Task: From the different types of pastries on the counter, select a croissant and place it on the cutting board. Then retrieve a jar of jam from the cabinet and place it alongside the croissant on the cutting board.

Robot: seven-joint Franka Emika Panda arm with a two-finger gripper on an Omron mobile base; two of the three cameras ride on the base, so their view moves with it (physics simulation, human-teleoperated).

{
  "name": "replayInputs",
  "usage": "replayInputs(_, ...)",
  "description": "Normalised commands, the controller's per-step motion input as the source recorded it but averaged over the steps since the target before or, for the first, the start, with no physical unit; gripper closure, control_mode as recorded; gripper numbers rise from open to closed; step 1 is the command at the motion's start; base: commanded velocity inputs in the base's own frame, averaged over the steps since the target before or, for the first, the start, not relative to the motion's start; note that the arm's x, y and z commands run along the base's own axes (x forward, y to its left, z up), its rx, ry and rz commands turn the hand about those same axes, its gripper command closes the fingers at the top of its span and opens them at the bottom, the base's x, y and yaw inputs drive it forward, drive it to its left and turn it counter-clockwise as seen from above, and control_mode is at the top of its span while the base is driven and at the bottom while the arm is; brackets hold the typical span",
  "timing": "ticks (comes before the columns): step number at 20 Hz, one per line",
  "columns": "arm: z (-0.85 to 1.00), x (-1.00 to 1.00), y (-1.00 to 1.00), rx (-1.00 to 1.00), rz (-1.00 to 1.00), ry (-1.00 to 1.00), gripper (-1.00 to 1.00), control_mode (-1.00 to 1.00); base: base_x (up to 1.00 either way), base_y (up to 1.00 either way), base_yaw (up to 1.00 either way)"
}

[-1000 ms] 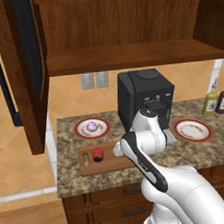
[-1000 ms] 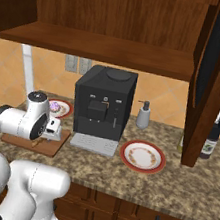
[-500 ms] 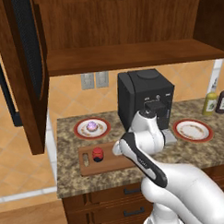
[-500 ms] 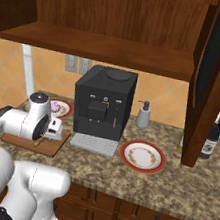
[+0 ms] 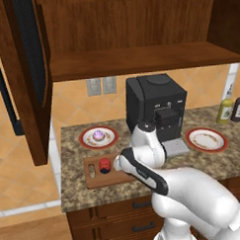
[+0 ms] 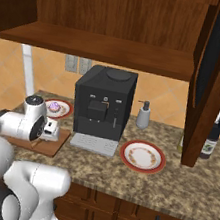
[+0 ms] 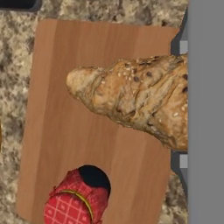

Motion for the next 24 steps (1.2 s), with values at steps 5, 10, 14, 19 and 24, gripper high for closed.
replayInputs(5,-0.70,0.40,0.00,-0.17,0.00,0.00,1.00,-1.00,0.00,0.00,0.00)
replayInputs(10,-0.28,0.05,0.00,0.01,0.00,0.06,1.00,-1.00,0.00,0.00,0.00)
replayInputs(14,-0.24,0.12,0.02,0.04,0.00,0.11,-1.00,-1.00,0.00,0.00,0.00)
replayInputs(19,0.06,0.00,0.00,0.12,0.00,0.03,-1.00,-1.00,0.00,0.00,0.00)
replayInputs(24,0.37,0.00,0.00,0.03,0.00,0.00,-1.00,-1.00,0.00,0.00,0.00)
